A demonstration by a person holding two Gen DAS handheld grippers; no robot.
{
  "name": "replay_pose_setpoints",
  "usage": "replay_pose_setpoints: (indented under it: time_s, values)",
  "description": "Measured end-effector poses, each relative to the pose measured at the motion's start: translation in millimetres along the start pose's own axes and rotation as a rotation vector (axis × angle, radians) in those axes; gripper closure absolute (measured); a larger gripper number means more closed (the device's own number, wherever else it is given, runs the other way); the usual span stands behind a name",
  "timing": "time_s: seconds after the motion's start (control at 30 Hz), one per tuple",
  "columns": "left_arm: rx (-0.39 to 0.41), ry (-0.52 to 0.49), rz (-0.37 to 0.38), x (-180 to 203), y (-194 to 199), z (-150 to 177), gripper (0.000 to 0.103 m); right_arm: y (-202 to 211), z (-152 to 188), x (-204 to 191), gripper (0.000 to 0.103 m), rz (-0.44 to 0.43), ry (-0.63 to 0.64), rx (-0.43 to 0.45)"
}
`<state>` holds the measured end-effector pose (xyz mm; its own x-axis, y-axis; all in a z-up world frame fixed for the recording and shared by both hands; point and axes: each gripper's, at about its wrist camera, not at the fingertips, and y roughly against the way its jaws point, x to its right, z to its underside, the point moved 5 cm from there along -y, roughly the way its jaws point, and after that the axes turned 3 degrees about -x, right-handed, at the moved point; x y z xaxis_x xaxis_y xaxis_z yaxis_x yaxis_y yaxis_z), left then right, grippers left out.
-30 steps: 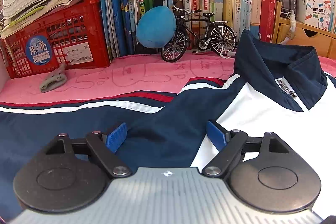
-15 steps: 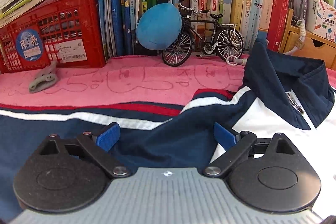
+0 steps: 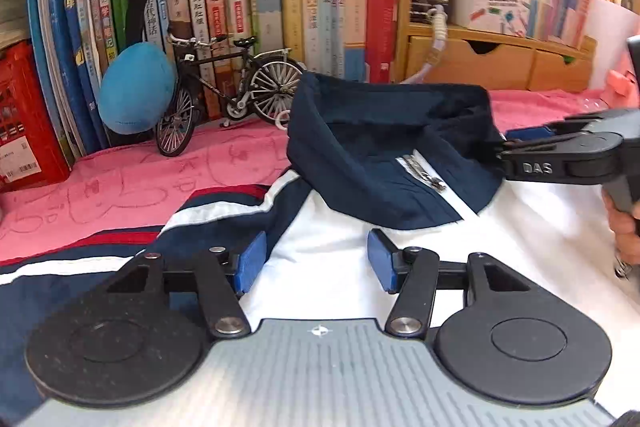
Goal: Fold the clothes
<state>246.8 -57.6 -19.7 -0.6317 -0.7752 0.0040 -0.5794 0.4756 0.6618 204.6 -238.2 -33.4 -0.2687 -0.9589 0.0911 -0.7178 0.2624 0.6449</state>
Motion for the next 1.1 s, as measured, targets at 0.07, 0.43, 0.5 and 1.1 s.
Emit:
replay_pose_setpoints:
  time_s: [0.07,0.43,0.5,1.1]
  values:
    - [0.002,0.006,-0.031,-2,-12,-9,0.047,-8,-4,4,0.059,-0.008,-0.018,0.005]
    - [-0.041,0.047,-0.079,-29,-56,-40,0.008,-47,-32,15,0.047,0.071,0.047,0.013]
    - [-0.062,0.055,-0.114,-35,-60,-45,0.000,-48,-39,19,0.025,0.086,0.052,-0.006]
    - [0.124,-0.118,0.064,66,206,110,0.016,257,109,-39,0.013,-0.216,0.563,0.220]
